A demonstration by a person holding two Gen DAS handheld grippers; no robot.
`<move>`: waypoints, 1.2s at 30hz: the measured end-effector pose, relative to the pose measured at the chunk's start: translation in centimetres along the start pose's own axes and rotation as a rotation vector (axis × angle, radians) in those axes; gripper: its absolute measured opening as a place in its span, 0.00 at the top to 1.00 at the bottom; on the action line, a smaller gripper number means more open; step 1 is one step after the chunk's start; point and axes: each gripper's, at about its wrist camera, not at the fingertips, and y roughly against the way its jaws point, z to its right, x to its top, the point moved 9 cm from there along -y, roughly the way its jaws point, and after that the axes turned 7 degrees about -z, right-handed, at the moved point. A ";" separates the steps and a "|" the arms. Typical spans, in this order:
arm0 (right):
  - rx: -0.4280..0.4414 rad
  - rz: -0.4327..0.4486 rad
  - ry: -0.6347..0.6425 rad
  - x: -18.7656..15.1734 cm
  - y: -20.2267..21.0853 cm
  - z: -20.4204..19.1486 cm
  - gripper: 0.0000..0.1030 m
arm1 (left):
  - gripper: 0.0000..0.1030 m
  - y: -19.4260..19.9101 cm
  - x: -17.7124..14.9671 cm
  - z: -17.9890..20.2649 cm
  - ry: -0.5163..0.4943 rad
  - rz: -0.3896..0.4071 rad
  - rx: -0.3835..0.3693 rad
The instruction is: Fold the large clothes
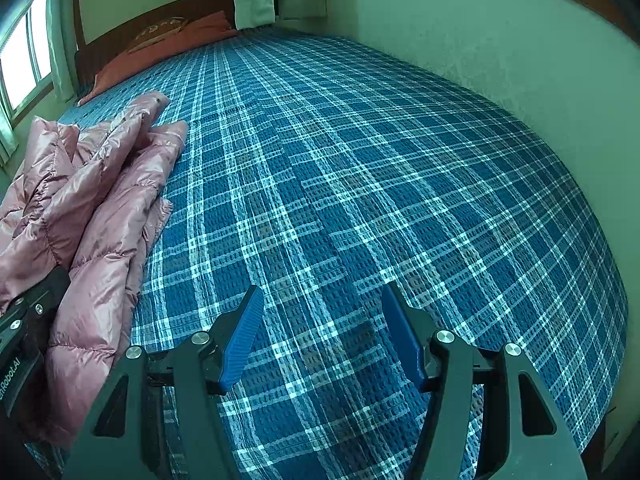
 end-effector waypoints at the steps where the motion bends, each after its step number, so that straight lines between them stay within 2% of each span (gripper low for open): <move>1: 0.004 0.000 -0.003 0.0 0.2 0.0 0.41 | 0.64 0.4 0.1 0.2 0.002 0.005 -0.016; 7: -0.012 0.028 0.015 0.2 1.9 -0.4 0.41 | 0.63 3.4 0.3 0.2 0.038 0.031 -0.103; 12: -0.013 0.037 0.024 0.1 3.6 -1.2 0.41 | 0.61 7.4 -0.2 -1.4 0.074 0.087 -0.170; 15: -0.002 0.054 0.032 0.2 4.8 -2.1 0.41 | 0.56 9.1 -0.4 -3.5 0.118 0.113 -0.199; 18: 0.019 0.080 0.044 0.6 6.3 -3.5 0.41 | 0.51 9.8 -0.4 -7.1 0.183 0.137 -0.187; 22: 0.071 0.103 0.057 1.6 7.6 -5.9 0.40 | 0.47 8.3 -0.5 -14.4 0.338 0.138 -0.129; 25: 0.112 0.115 0.066 2.8 8.1 -7.9 0.30 | 0.46 6.1 -1.1 -19.6 0.467 0.102 -0.127; 26: 0.135 0.117 0.066 3.2 8.1 -8.7 0.30 | 0.46 5.4 -1.4 -20.8 0.504 0.084 -0.139; 29: 0.212 0.100 0.061 4.5 7.7 -11.0 0.30 | 0.45 2.8 -2.7 -23.4 0.651 0.017 -0.243; 32: 0.277 0.061 0.036 5.5 6.2 -12.7 0.30 | 0.45 0.2 -4.0 -24.2 0.805 -0.048 -0.383; 34: 0.306 0.022 0.012 5.8 4.8 -13.6 0.30 | 0.44 -0.8 -4.1 -24.1 0.854 -0.059 -0.438; 36: 0.333 -0.019 -0.008 6.1 3.3 -14.3 0.30 | 0.39 -1.5 -3.7 -23.9 0.870 -0.051 -0.463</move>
